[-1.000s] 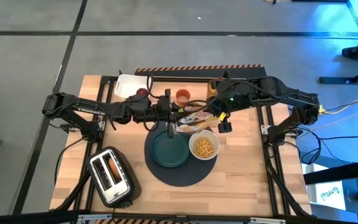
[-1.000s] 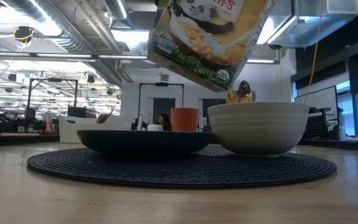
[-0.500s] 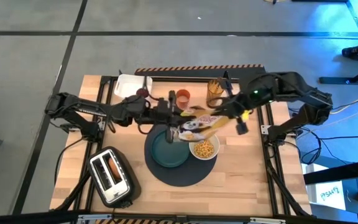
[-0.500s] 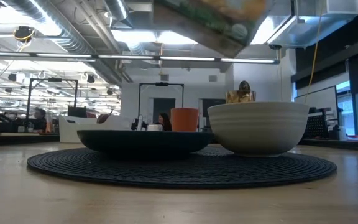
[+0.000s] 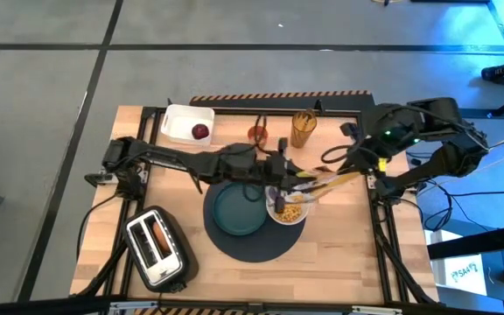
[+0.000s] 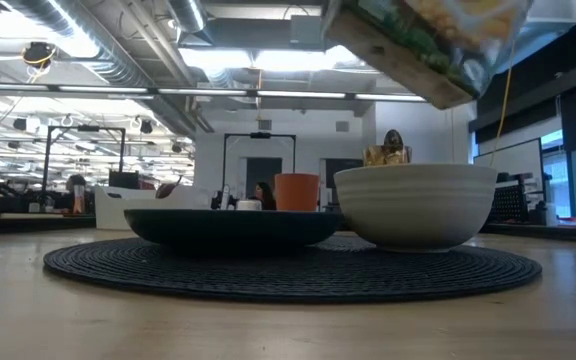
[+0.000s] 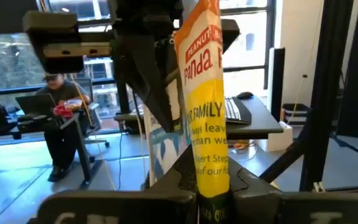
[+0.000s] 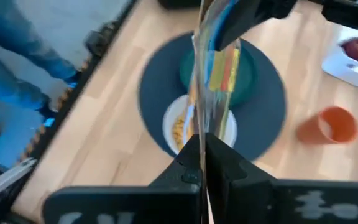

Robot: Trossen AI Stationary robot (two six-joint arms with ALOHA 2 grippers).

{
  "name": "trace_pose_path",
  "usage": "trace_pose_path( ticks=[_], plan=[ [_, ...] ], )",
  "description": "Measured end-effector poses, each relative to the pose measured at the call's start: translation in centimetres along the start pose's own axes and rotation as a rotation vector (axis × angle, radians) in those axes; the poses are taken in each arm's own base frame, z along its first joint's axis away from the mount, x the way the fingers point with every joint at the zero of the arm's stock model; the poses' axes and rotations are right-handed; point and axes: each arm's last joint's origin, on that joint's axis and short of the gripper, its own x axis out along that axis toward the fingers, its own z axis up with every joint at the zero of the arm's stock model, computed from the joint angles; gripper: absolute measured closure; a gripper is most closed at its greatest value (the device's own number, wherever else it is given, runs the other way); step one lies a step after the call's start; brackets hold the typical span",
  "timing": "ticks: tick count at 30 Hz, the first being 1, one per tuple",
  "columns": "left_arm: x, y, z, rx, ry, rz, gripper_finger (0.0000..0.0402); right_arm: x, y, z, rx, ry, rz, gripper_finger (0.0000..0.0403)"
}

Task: Arrange a breakfast setting
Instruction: Pour the cereal into the white bowl

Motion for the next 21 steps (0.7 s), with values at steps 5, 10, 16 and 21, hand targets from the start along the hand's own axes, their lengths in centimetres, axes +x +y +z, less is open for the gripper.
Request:
trace_pose_path(
  ticks=[5, 10, 16, 21],
  plan=[
    [2.0, -2.0, -0.3, -0.103, -0.008, 0.000, 0.0353, -2.0, 1.2, -0.9, -0.077, -0.092, 0.099, 0.0403],
    [3.3, -3.7, -1.8, -0.147, 0.029, -0.021, 0.0291, -2.9, 1.9, -1.4, -0.093, -0.155, 0.192, 0.0403],
    [3.2, -3.6, -2.3, -0.150, 0.084, -0.006, 0.0246, -1.2, 2.0, -2.0, -0.068, -0.132, 0.337, 0.0403],
    [2.8, -4.7, -2.2, -0.145, 0.125, -0.028, 0.0236, 2.1, 3.0, -3.8, -0.062, -0.006, 0.452, 0.0403]
  ],
)
